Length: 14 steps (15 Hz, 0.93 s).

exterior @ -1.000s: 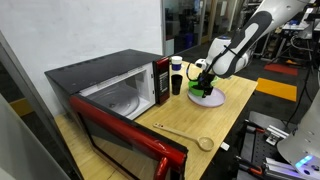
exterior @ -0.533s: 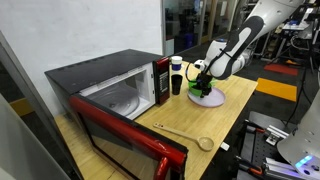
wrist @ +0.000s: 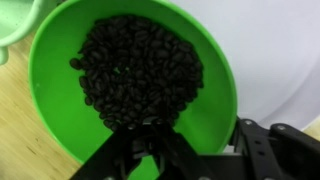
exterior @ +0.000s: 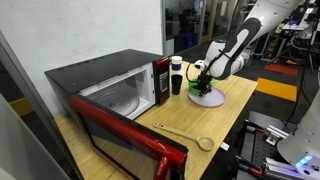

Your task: Open the microwave door, place the dark green bowl in it, then close the microwave door

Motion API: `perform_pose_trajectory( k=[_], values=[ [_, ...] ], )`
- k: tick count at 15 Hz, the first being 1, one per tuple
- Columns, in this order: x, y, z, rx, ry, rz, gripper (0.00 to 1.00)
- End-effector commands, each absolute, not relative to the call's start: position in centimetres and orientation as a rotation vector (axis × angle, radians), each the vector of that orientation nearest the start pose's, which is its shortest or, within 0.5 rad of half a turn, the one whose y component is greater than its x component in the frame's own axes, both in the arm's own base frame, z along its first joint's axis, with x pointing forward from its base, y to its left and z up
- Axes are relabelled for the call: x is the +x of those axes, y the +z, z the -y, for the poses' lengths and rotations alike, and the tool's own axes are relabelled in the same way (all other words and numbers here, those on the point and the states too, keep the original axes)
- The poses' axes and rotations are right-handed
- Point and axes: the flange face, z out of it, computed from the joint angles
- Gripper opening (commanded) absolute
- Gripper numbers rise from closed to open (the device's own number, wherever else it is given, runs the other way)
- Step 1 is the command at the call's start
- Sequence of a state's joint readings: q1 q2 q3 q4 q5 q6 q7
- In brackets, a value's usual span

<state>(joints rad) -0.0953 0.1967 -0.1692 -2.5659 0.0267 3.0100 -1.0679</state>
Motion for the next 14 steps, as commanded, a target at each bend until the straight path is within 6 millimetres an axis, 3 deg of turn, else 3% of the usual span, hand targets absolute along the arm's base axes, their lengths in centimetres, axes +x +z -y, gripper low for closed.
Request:
perform_pose_trajectory(
  k=[1,4,14],
  values=[
    [45.9,21.6,13.3,-3.056,-0.298,1.311,0.24],
    [45.9,21.7,13.2,-3.063,-0.291,1.328,0.02],
    [45.7,23.5,13.5,-3.102,-0.332,1.327,0.01]
  ],
)
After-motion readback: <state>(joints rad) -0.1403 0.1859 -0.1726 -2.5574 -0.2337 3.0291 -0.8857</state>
